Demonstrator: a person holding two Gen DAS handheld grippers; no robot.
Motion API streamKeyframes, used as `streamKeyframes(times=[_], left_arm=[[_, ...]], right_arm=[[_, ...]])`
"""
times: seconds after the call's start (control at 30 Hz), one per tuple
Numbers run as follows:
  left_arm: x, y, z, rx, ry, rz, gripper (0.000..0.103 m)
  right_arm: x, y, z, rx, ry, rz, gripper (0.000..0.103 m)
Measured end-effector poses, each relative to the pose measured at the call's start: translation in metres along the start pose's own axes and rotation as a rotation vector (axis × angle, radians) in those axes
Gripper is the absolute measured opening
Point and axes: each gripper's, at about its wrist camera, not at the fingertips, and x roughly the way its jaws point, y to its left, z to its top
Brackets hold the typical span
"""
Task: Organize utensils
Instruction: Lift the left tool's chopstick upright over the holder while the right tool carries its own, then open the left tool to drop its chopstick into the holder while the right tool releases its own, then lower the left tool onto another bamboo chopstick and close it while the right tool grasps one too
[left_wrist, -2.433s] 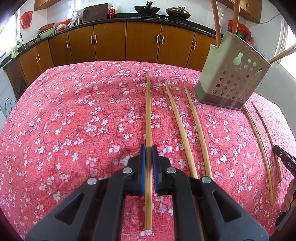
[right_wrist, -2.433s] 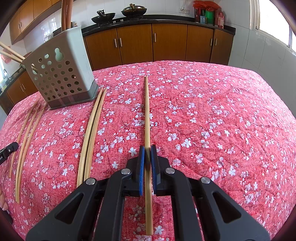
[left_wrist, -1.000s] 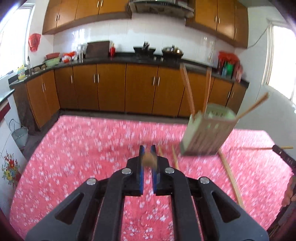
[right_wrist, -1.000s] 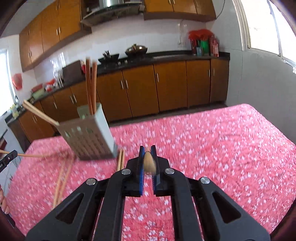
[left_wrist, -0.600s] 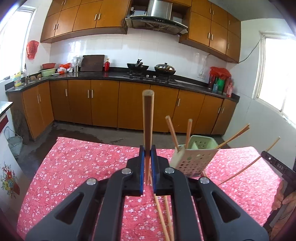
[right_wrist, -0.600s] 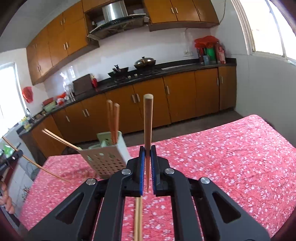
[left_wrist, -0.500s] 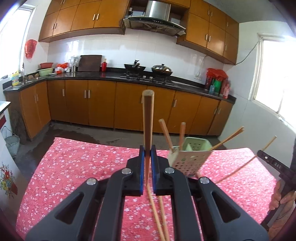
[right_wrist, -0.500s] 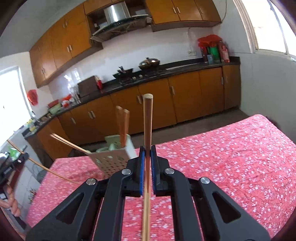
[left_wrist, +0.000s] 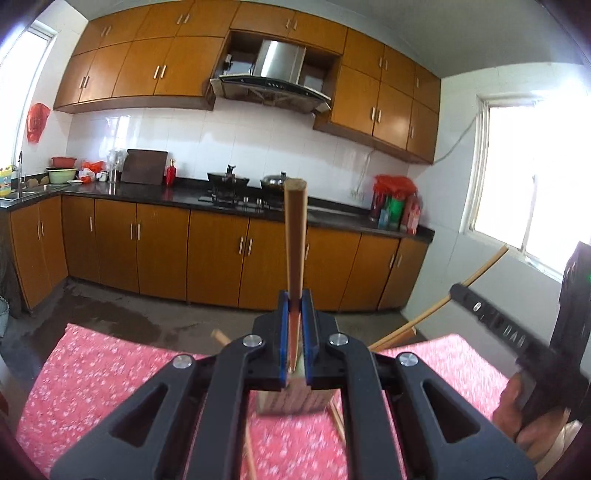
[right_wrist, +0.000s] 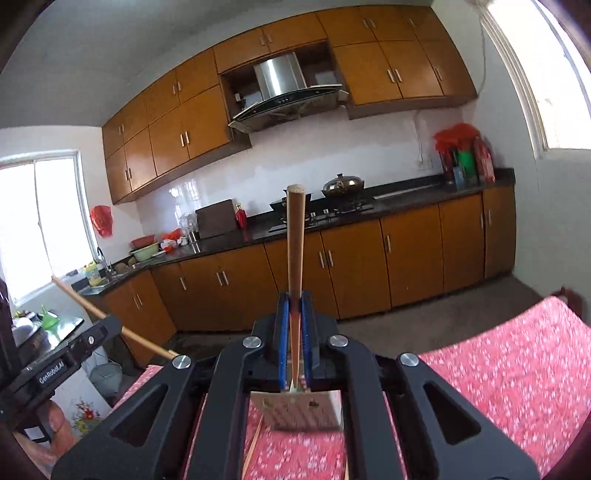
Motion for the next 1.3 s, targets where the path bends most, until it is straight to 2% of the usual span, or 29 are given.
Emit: streamKeyframes(times=[0.13,0.3,0.43,0.5,0.53,0.7,0.8,0.9,0.97,1.07,1.1,1.17,1.2,1.23,1.3], left_arm=[[0.03,-0.012,-0.001,0.035,-0.04,0.053,0.008],[0.066,-0.011,-0.021,0.03,0.029,0.048,0.008],[0.085,-0.004,-0.032,-0.01,0.093,0.036,0.008],[0.085,0.001,-0.035,-0.024,0.1,0.035,0.01],[0.084,0.003,-0.035,-0.028,0.098,0.036,0.011],[0.068,0.012,-0.03,-0.046,0.067,0.043,0.023],[0.046,0.02,-0.026,-0.072,0.031,0.051,0.031],[0.015,0.037,-0.027,-0.078,-0.009,0.115,0.039],[-0.001,0.049,-0.036,-0.08,-0.005,0.156,0.039],[-0.014,0.075,-0.06,-0.094,0.039,0.223,0.039],[-0.015,0.083,-0.071,-0.094,0.065,0.241,0.039],[-0.008,0.101,-0.096,-0.106,0.147,0.283,0.037],[-0.002,0.11,-0.113,-0.126,0.209,0.292,0.031],[0.001,0.115,-0.124,-0.136,0.245,0.288,0.028],[0.008,0.121,-0.147,-0.149,0.316,0.28,0.022]], right_arm=[[0.03,0.004,-0.009,-0.055,0.033,-0.051,0.007],[0.056,-0.004,-0.031,-0.06,0.116,-0.072,0.007],[0.061,-0.007,-0.037,-0.042,0.151,-0.057,0.01],[0.059,-0.009,-0.037,-0.044,0.149,-0.056,0.019],[0.059,-0.008,-0.035,-0.045,0.144,-0.059,0.027],[0.036,-0.006,-0.023,-0.058,0.079,-0.066,0.028],[0.012,-0.014,-0.015,-0.058,0.028,-0.109,0.031],[-0.003,-0.031,-0.021,-0.045,0.034,-0.173,0.032],[-0.004,-0.051,-0.036,-0.032,0.094,-0.223,0.032],[0.007,-0.078,-0.077,-0.022,0.233,-0.279,0.032],[0.016,-0.089,-0.101,-0.008,0.318,-0.277,0.032],[0.026,-0.097,-0.132,0.026,0.422,-0.24,0.028],[0.031,-0.099,-0.148,0.045,0.472,-0.208,0.026],[0.035,-0.099,-0.169,0.068,0.532,-0.17,0.023],[0.038,-0.094,-0.192,0.084,0.592,-0.121,0.021]])
